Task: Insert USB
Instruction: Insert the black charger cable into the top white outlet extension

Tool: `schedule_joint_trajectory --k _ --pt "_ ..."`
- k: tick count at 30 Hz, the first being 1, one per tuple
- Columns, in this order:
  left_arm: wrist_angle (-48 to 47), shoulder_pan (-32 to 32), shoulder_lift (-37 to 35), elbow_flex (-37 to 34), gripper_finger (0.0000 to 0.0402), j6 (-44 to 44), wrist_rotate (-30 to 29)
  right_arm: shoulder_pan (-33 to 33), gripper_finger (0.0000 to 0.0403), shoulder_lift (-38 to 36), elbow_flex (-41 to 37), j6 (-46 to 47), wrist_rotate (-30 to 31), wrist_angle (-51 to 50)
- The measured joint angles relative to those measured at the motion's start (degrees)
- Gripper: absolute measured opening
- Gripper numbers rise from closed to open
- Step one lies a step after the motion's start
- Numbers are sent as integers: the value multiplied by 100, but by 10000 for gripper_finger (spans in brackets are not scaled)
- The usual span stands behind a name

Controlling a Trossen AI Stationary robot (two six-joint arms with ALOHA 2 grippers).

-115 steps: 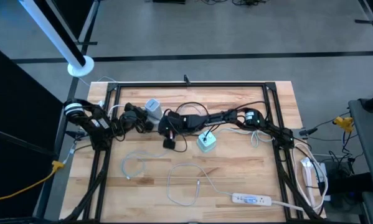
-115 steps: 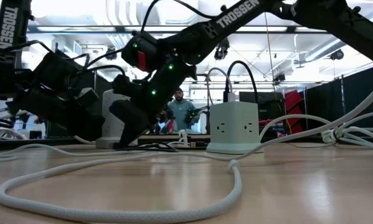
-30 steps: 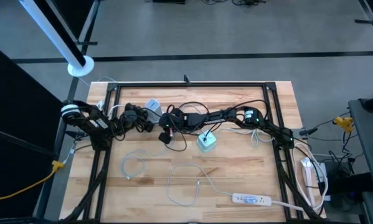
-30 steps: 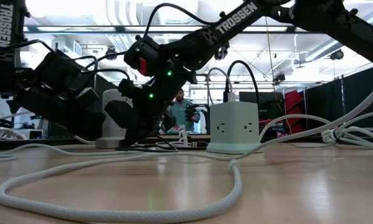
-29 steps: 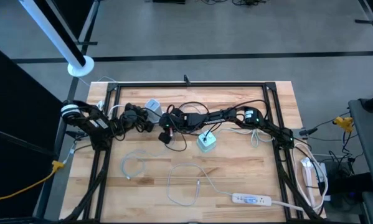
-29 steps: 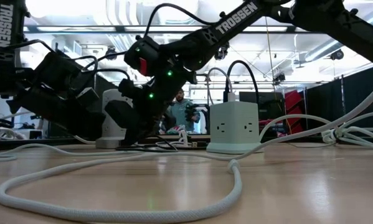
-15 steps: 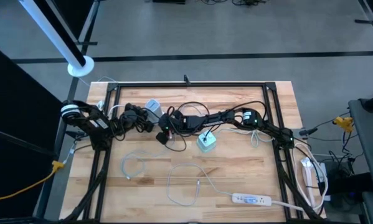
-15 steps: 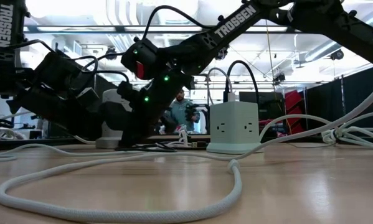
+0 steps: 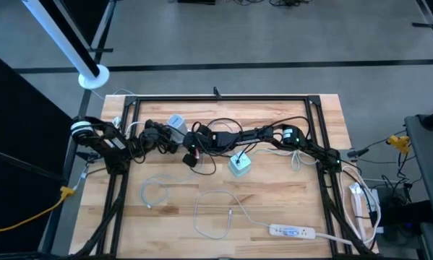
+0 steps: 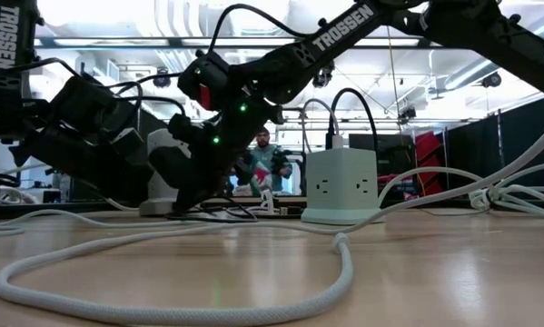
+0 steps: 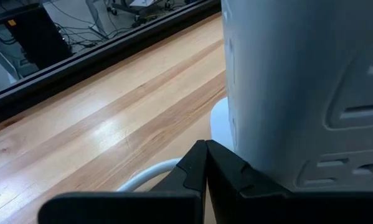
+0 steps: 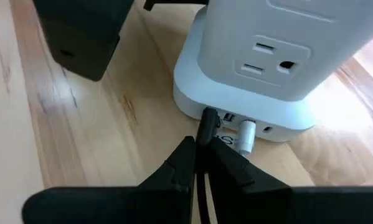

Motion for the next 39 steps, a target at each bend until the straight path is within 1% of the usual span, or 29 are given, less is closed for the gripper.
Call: schedule_joint_trajectory --k 2,6,16,18,20,22,25,28,30,32,36,39 --pt "-8 -4 0 0 0 77 -12 -10 49 -19 68 -190 -78 -176" --pt "-9 -11 -13 8 0 114 40 -8 129 -206 305 -612 -122 -946" --pt "-403 -15 -610 -7 0 -92 383 -10 244 -1131 602 -1941 -1346 -3263" --pt "-536 -21 -819 -9 0 -147 573 -4 258 -1254 608 -2008 -1661 -3671" --pt "-757 -37 -1139 -10 1 -187 956 23 259 -1321 522 -1913 -1953 -3800" --pt "-1026 -45 -1494 -9 1 -191 1233 70 254 -1340 401 -1870 -2112 -3782" --pt "-1762 -83 -2046 -7 1 -191 1341 158 238 -1283 85 -2152 -2081 -3736" --pt "-2755 -120 -2622 -7 1 -243 1347 189 215 -1209 -169 -2316 -1536 -3636" --pt "-3483 -142 -3027 -4 1 -367 1313 146 199 -1209 -289 -2342 -1024 -3362" --pt "-3980 -192 -3367 -4 0 -533 1341 61 182 -1209 -353 -2376 -594 -3032" --pt "-4910 -396 -4082 131 0 -821 1348 -140 133 -1206 -392 -2480 -212 -1966" --pt "-5752 -572 -4400 523 0 -775 1321 -215 98 -1200 -657 -2763 -148 -1240"
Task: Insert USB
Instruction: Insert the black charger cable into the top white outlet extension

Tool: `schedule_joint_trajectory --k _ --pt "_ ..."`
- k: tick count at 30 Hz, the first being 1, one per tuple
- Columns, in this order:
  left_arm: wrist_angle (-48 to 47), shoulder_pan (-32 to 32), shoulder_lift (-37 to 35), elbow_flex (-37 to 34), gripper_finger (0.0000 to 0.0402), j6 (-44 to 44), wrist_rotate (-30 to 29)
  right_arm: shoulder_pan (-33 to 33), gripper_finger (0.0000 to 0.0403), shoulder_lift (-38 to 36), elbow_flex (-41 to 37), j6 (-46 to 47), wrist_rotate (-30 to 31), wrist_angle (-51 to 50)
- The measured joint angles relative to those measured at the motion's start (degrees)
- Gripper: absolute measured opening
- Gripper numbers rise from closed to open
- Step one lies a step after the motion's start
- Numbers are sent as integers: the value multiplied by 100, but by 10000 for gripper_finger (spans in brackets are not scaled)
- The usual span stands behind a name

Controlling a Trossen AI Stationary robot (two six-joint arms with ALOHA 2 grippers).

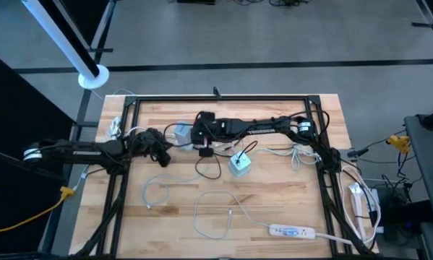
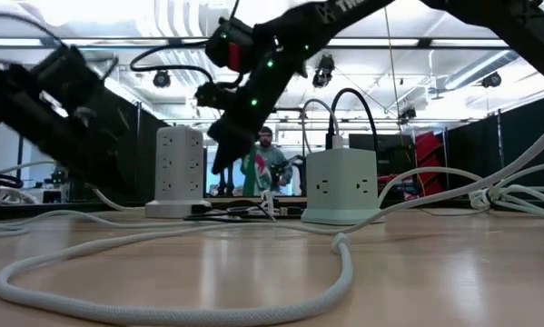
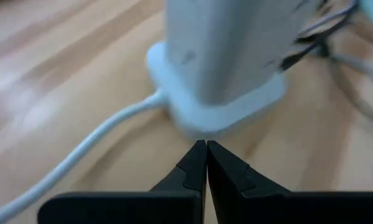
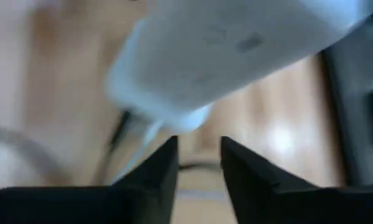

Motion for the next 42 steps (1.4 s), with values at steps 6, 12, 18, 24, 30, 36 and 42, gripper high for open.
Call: schedule_joint_trajectory --k 6,12,18,24,30,36,42 --pt "-1691 -350 -638 786 0 94 -54 -150 28 12 -530 -567 128 1452" --pt "-2703 -549 -1013 1531 0 270 -82 -223 3 302 -993 -696 117 2722" --pt "-2815 -637 -1194 2339 0 582 -81 -166 0 688 -986 -733 448 3311" --pt "-2782 -636 -1252 2706 0 935 -85 -179 0 786 -895 92 83 3368" --pt "-2667 -642 -1233 2781 0 937 -71 120 0 1092 -379 878 -581 3348" --pt "-2557 -647 -1239 2854 0 934 -50 576 0 1531 400 1454 -1232 3291" --pt "-2571 -647 -1262 2890 0 871 -51 927 0 1977 1295 1443 -1220 2809"
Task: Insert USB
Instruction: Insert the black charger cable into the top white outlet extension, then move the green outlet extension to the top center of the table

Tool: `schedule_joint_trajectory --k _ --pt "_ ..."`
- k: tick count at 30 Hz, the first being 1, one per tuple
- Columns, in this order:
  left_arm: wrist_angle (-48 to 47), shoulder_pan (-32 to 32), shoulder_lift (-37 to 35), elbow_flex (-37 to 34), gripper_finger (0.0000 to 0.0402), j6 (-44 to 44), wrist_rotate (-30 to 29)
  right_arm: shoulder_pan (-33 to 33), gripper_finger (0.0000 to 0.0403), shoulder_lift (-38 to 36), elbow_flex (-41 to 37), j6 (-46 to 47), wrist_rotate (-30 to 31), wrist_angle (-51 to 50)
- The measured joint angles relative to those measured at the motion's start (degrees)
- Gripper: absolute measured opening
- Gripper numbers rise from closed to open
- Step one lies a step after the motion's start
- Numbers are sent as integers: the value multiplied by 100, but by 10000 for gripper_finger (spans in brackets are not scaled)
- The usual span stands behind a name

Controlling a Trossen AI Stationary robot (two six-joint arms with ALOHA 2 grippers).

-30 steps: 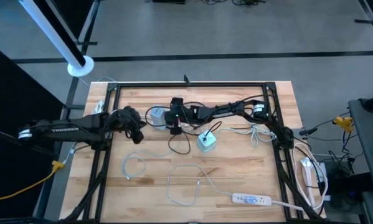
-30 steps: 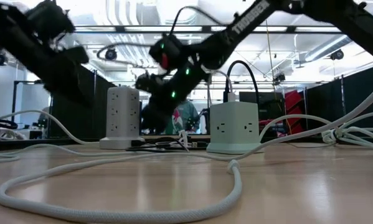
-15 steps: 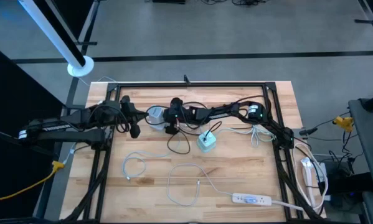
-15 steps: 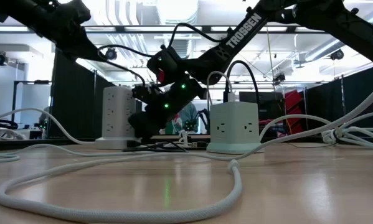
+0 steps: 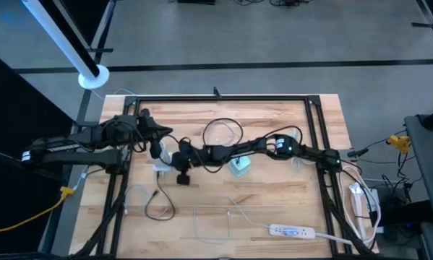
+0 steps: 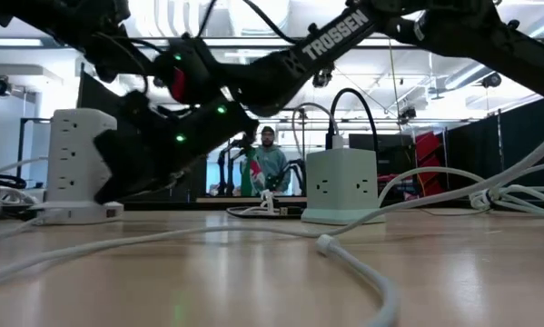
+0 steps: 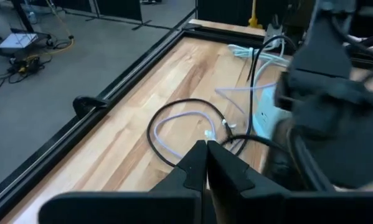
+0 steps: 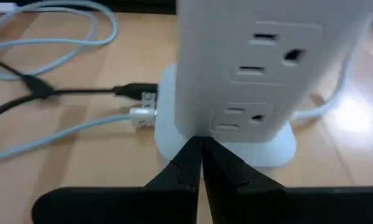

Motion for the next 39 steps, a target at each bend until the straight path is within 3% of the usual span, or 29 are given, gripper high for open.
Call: schedule_joint_trajectory --k 6,14,25,26,32,39 --pt "-365 1 -42 -3 0 -28 -49 -16 0 -183 115 -250 197 -721" --pt "-471 -1 -95 -51 0 98 -37 -238 0 -1200 141 -1814 817 -2850" --pt "-317 -21 -176 -531 0 -84 12 -221 0 -2838 96 -1592 646 -5316" --pt "-302 -23 -184 -578 0 -103 17 -218 0 -2987 92 -1563 598 -5525" --pt "394 -81 -272 -946 0 -134 87 -65 0 -3355 -316 -800 -1199 -6200" --pt "954 -87 -265 -1215 0 -70 128 428 0 -3378 -1439 -8 -1312 -6930"
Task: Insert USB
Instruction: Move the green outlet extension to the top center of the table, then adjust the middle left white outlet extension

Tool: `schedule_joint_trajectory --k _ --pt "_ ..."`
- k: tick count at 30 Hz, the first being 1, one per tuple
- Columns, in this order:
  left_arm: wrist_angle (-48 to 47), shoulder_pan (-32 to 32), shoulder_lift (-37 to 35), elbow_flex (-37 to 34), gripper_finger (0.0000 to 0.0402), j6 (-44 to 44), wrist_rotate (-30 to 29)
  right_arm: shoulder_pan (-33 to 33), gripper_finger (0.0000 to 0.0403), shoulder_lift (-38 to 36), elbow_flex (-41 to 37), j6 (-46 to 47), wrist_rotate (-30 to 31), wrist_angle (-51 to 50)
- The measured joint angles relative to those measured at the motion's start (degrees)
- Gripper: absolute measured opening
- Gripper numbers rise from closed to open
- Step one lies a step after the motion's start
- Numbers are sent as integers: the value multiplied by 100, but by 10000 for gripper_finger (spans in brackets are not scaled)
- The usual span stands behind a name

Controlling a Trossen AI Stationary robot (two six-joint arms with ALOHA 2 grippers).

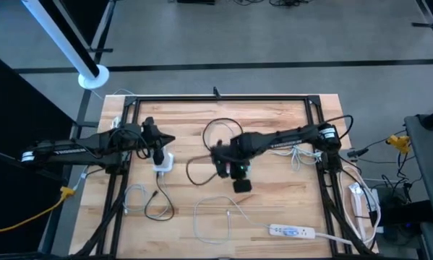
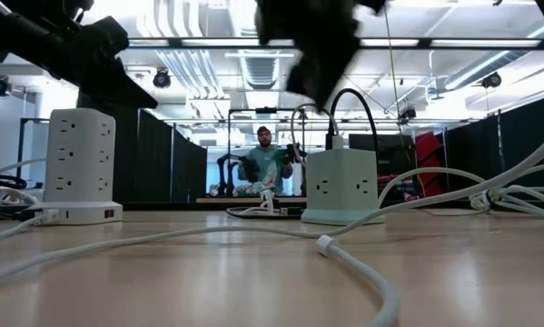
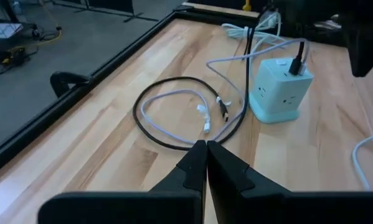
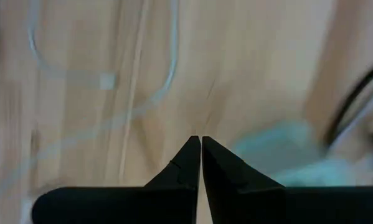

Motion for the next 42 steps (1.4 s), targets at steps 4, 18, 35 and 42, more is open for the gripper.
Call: schedule_joint_trajectory --k 4,18,35,42 --pt "52 2 26 -15 0 153 2 264 0 -4 -590 187 187 213" --pt "779 9 142 -15 0 679 -7 -129 0 24 -1221 -530 3257 885" --pt "718 7 376 -15 0 369 -66 -1421 0 -4 -1708 -904 3016 891" --pt "1012 7 437 -13 0 580 -156 -704 0 -822 -1708 -509 2641 1008"
